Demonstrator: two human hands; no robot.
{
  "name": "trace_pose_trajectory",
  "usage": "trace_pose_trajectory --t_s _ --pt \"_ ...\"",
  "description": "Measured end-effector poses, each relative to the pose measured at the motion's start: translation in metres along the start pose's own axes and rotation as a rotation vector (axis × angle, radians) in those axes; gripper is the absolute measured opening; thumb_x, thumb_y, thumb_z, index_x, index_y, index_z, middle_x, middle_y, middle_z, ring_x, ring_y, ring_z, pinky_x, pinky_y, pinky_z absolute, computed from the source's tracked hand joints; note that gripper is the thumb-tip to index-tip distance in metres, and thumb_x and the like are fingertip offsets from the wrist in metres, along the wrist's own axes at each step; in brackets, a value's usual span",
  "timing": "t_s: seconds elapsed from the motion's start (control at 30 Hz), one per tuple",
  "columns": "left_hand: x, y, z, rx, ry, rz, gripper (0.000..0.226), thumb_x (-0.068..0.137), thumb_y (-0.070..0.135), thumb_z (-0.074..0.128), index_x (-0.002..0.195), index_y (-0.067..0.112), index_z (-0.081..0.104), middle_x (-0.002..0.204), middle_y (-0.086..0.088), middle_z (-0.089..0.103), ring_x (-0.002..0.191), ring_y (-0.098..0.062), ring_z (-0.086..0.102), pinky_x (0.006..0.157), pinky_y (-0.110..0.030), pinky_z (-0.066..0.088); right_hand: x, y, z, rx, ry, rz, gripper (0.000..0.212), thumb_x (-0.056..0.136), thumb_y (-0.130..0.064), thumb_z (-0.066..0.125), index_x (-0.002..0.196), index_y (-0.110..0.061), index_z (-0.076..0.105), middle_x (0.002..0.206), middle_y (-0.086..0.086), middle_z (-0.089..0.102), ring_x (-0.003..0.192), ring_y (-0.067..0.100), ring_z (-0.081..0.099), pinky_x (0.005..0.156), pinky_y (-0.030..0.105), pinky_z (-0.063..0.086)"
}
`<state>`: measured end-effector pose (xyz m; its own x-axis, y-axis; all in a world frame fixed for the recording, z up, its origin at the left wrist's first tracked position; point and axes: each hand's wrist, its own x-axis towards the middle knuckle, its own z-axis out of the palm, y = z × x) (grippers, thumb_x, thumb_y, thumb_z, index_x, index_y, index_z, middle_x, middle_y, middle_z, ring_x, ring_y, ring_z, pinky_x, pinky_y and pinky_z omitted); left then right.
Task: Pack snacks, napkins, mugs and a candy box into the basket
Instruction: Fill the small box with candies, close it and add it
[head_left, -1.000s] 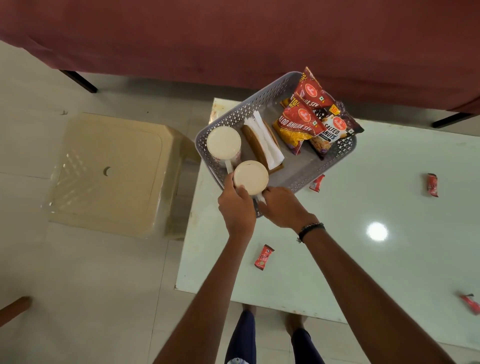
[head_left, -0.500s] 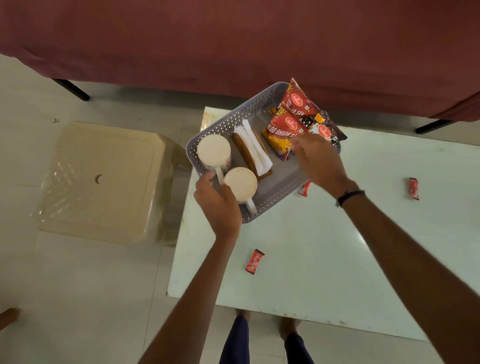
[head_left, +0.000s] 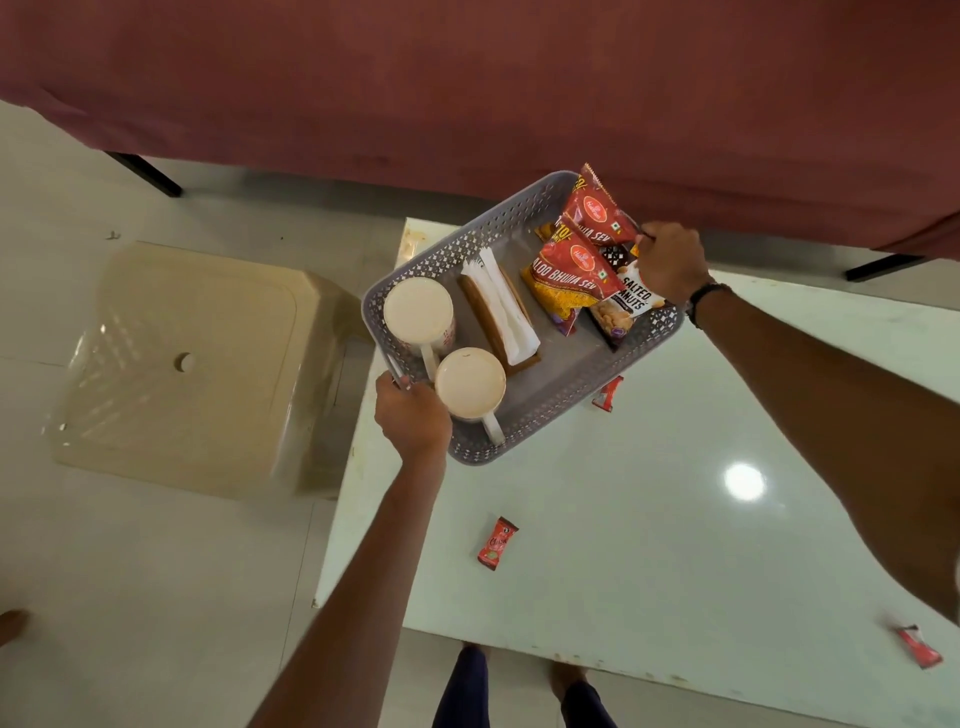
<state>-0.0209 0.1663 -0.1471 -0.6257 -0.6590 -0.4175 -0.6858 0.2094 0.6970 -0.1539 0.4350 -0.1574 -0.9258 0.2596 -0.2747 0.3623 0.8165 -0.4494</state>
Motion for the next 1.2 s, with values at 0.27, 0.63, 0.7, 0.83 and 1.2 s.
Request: trace_pose_trajectory --t_s 0.27,0.63,0.7,0.83,1.2 --pt "0.021 -0.011 0.004 -0.103 -0.050 -0.128 0.020 0.086 0.005 0.051 0.072 0.015 0.061 0.086 -0.016 0.067 0.088 -0.032 0.064 0.082 -0.040 0.051 0.008 0.008 0.004 0.312 -0.022 0.151 0.027 0.090 -0.008 0.049 0.106 -0.007 0.070 0.085 0.009 0.065 0.053 0.005 0.050 0.046 0.016 0.041" --pt "0.003 0.019 -0.031 -0.116 -0.071 0.017 0.020 0.088 -0.001 0.048 0.088 0.000 0.068 0.078 -0.011 0.061 0.073 -0.019 0.054 0.070 -0.028 0.042 -0.039 0.012 -0.025 0.488 0.050 0.144 0.026 0.095 -0.008 0.047 0.110 -0.005 0.068 0.095 0.010 0.068 0.084 0.020 0.062 0.063 0.021 0.050" --pt "-0.004 0.032 -0.039 -0.133 -0.102 0.029 0.022 0.088 -0.003 0.047 0.080 0.008 0.064 0.071 -0.007 0.058 0.066 -0.013 0.051 0.065 -0.025 0.042 -0.058 0.014 -0.040 0.522 0.064 0.170 0.026 0.095 -0.009 0.047 0.110 -0.006 0.068 0.101 0.013 0.070 0.087 0.024 0.066 0.061 0.022 0.053" --pt "-0.028 0.046 -0.051 -0.108 -0.184 0.126 0.021 0.088 -0.004 0.046 0.080 0.009 0.061 0.072 -0.007 0.058 0.062 -0.009 0.049 0.054 -0.013 0.040 -0.106 0.031 -0.069 0.537 0.128 0.239 0.025 0.094 -0.013 0.051 0.110 -0.009 0.069 0.098 0.010 0.070 0.085 0.025 0.068 0.071 0.029 0.054" --pt "-0.154 0.010 -0.010 0.119 -0.400 0.248 0.023 0.088 0.002 0.050 0.090 0.013 0.071 0.087 -0.005 0.069 0.083 -0.022 0.062 0.075 -0.035 0.049 -0.253 0.176 -0.120 0.548 0.255 0.517 0.027 0.092 -0.010 0.048 0.109 -0.013 0.069 0.090 0.012 0.071 0.075 0.027 0.066 0.074 0.035 0.056"
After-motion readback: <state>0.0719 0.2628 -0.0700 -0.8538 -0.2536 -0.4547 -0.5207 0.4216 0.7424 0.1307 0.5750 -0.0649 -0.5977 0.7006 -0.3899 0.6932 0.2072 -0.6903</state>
